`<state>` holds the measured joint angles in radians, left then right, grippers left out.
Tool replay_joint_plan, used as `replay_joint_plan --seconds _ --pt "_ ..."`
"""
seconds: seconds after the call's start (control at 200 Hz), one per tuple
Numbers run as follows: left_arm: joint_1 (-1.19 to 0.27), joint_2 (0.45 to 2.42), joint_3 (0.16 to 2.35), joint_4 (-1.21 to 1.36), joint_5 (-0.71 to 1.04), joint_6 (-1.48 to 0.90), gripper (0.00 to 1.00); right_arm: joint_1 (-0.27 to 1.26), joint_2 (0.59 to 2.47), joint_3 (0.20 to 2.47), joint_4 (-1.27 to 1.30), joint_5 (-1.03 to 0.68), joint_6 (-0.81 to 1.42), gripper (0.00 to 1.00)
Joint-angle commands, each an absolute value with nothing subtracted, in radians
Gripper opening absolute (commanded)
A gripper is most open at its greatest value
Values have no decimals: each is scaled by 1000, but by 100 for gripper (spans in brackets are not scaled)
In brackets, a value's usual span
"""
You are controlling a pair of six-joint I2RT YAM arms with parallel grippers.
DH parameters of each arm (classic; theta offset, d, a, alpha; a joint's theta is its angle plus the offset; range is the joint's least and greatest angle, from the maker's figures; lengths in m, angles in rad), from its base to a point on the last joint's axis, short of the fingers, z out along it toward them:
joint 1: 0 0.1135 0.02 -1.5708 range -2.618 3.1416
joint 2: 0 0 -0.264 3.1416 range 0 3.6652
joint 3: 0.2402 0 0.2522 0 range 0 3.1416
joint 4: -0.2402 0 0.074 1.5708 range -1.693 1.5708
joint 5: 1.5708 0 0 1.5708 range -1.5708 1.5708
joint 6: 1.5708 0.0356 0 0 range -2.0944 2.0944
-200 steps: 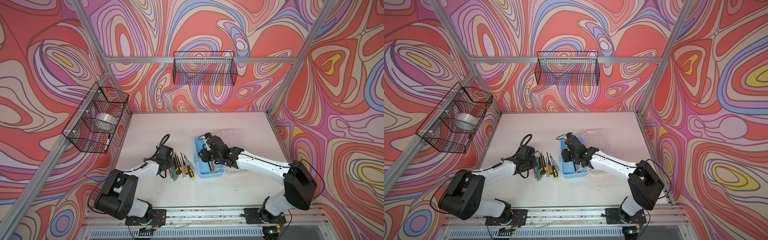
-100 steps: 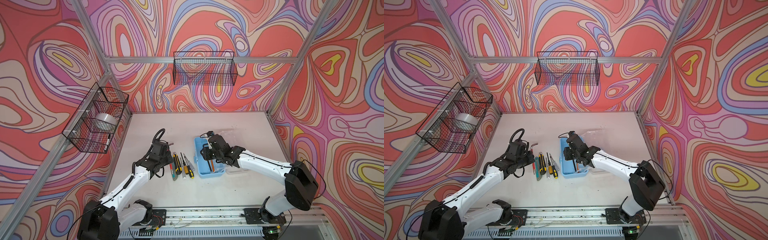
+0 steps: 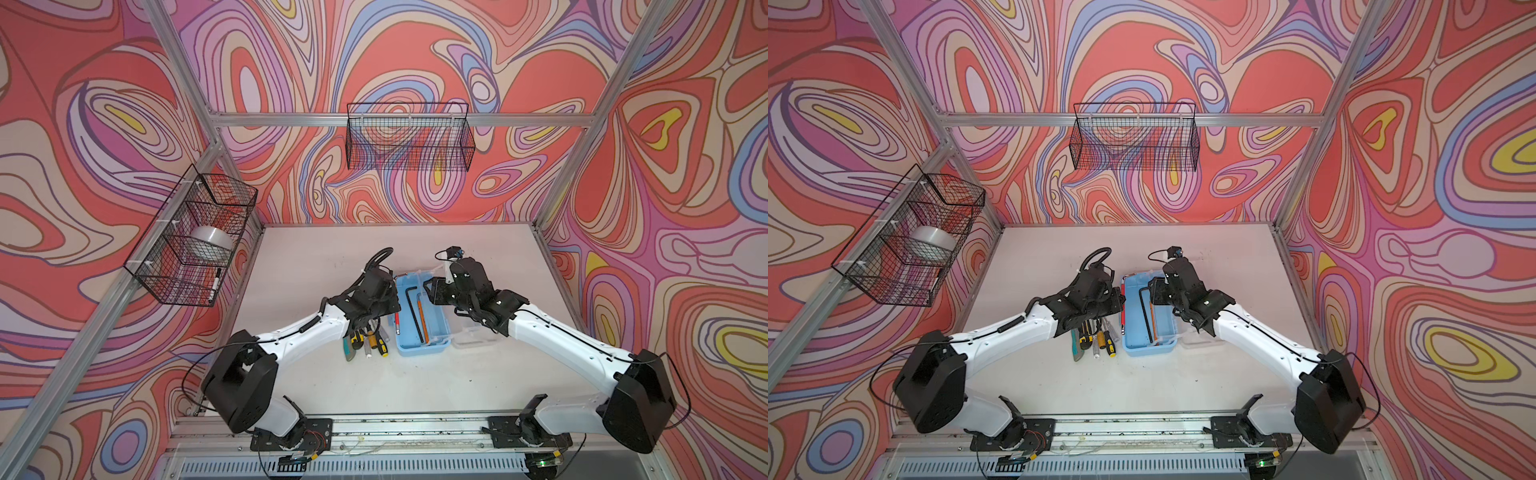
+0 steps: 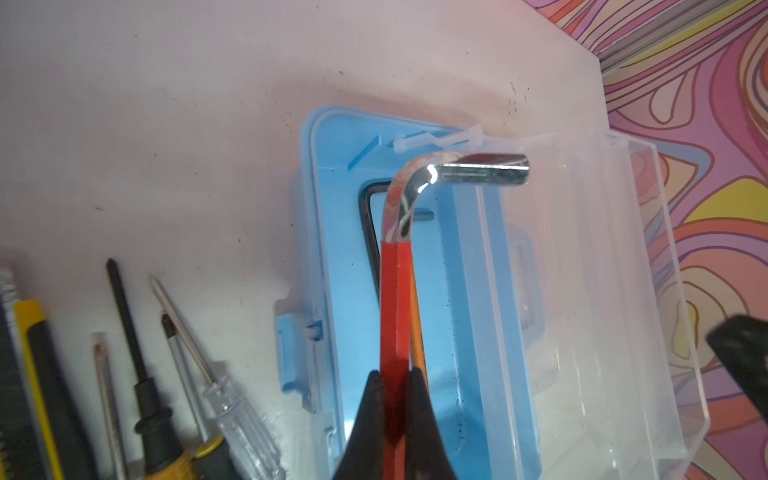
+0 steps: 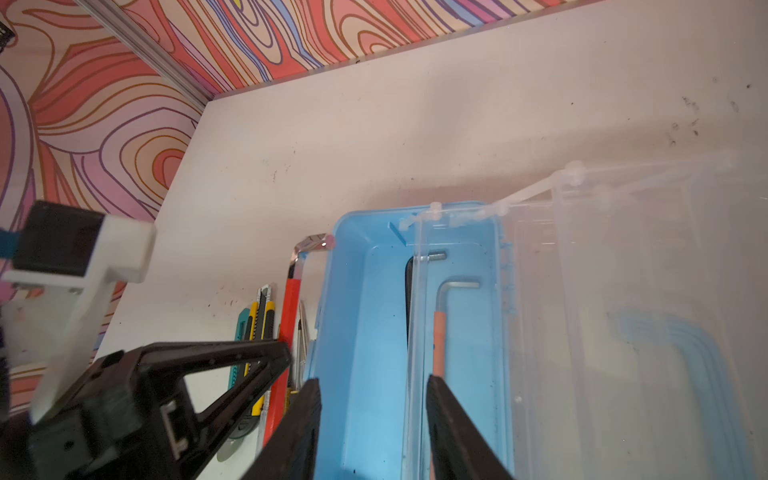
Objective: Pack the tool kit
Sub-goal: 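Carry the red hex key into the blue box and open the left gripper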
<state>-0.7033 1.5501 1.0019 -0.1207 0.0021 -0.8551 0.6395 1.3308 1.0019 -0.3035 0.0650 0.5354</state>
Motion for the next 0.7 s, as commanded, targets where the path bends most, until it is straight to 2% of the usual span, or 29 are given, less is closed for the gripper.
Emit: replay_joint_plan --seconds 0.0,0.31,0.446,0.656,0.691 --pt "-719 1628 1062 -39 2 -907 0 630 1302 970 -328 90 532 44" --pt "-748 1737 1058 -35 -34 -968 0 622 1313 953 -320 78 526 44" --pt "-750 1784 1088 -31 -9 -957 26 621 1347 966 -310 54 520 45" --pt "-750 1805 1141 -35 2 -914 38 622 1369 996 -319 33 511 47" --pt "-749 1797 1144 -35 0 -908 42 622 1370 1004 -321 26 508 47"
